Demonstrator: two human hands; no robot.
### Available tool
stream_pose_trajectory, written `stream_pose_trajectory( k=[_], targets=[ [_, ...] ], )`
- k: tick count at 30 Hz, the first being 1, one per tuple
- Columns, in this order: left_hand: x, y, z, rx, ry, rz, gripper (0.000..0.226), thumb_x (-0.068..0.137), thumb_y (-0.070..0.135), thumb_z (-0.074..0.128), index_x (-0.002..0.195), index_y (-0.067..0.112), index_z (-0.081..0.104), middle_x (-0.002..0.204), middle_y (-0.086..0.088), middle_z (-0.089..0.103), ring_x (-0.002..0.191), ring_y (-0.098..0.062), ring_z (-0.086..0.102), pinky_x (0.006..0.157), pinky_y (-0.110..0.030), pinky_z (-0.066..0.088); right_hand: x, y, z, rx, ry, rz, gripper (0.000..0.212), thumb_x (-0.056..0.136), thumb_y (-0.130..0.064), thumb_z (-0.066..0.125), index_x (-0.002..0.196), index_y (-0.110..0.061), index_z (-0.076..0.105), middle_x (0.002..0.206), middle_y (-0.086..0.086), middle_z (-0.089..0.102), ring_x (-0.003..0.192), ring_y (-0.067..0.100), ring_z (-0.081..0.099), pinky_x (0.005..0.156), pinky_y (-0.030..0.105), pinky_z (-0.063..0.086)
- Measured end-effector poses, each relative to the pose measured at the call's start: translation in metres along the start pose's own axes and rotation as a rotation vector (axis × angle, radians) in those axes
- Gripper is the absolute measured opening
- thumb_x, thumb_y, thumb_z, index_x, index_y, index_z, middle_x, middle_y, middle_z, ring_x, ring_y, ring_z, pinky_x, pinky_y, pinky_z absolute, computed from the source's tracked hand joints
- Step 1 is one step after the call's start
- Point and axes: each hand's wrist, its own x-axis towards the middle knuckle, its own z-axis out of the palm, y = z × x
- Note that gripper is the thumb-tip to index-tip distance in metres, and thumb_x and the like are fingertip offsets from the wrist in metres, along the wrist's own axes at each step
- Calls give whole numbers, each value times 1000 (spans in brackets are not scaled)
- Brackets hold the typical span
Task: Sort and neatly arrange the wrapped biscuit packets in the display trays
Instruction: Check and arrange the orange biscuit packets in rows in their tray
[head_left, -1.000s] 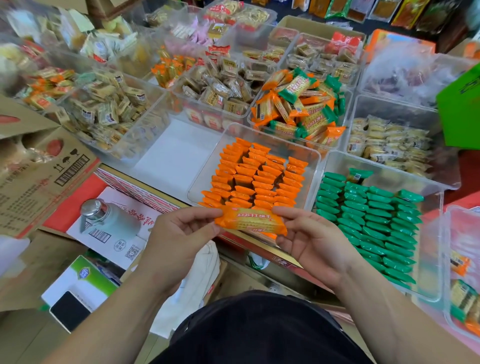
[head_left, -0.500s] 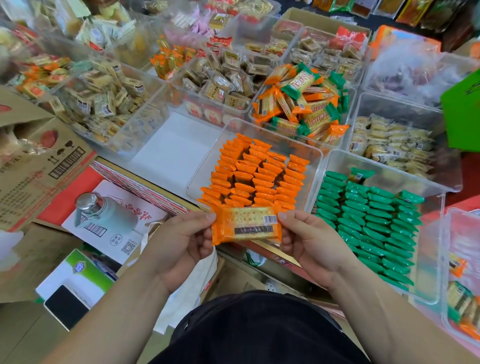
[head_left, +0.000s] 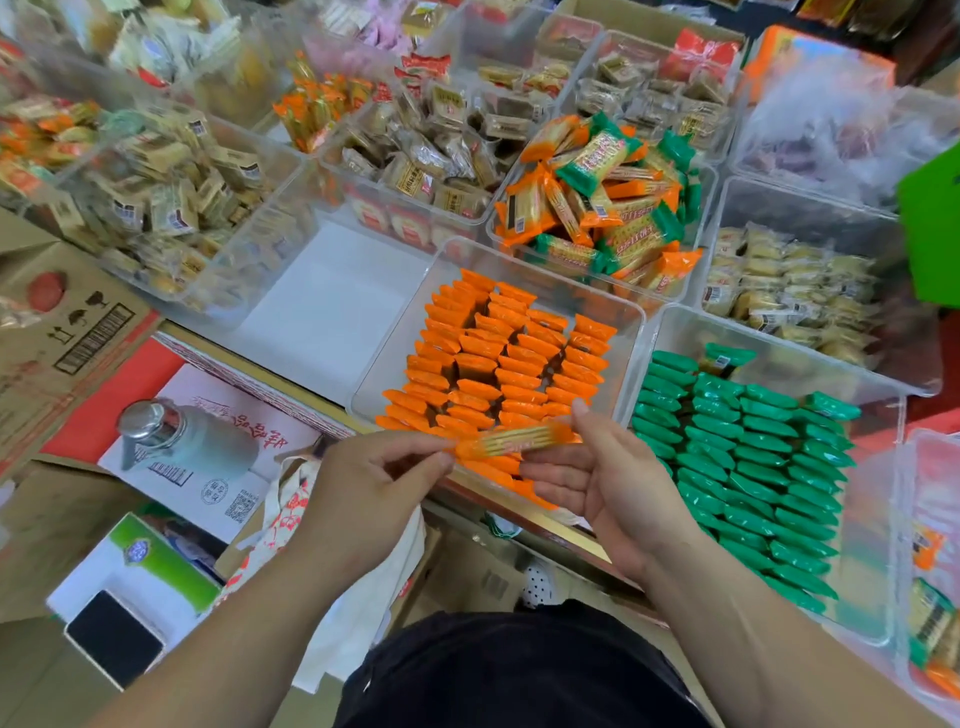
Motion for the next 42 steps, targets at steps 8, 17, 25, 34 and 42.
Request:
stream_pose_trajectory(
  k=[8, 17, 25, 34, 42],
  targets=[
    [86, -35, 24, 313, 7, 104, 32, 92, 18, 69, 121, 30, 67, 109, 15, 69, 97, -2, 63, 86, -23, 49, 75, -21, -8, -249, 146, -262, 36, 95, -12, 67, 127, -22, 56, 102, 5, 76, 91, 19, 75, 80, 36, 61],
    [191, -64, 41, 642, -44, 260, 20, 86, 20, 75, 105, 26, 76, 100, -1, 61, 97, -25, 59, 80, -34, 46, 122, -7, -1, -1070, 136, -914, 34, 92, -11, 69, 126, -13, 68, 118, 1, 72, 106, 15, 67, 90, 29, 56],
    [207, -63, 47, 954, -185, 376, 20, 86, 29, 75, 105, 23, 77, 101, -6, 61, 96, -29, 57, 80, -42, 48, 128, 16, -3, -1159, 112, -1018, 33, 83, -3, 74, 115, -13, 71, 105, 2, 75, 94, 18, 69, 79, 29, 56],
    [210, -64, 50, 854, -105, 484, 5, 81, 16, 77, 78, 14, 74, 84, -5, 62, 79, -29, 57, 66, -41, 49, 147, 25, 7, -1359, 167, -938, 29, 83, -11, 78, 112, -15, 76, 99, 4, 73, 88, 26, 65, 77, 37, 57],
    [196, -29, 28, 646, -25, 407, 8, 93, 21, 63, 87, 18, 67, 81, -2, 68, 77, -27, 61, 64, -37, 46, 159, 41, 16, -1492, 198, -899, 25, 82, -22, 79, 106, -20, 75, 93, -2, 69, 89, 27, 58, 74, 44, 53]
  ],
)
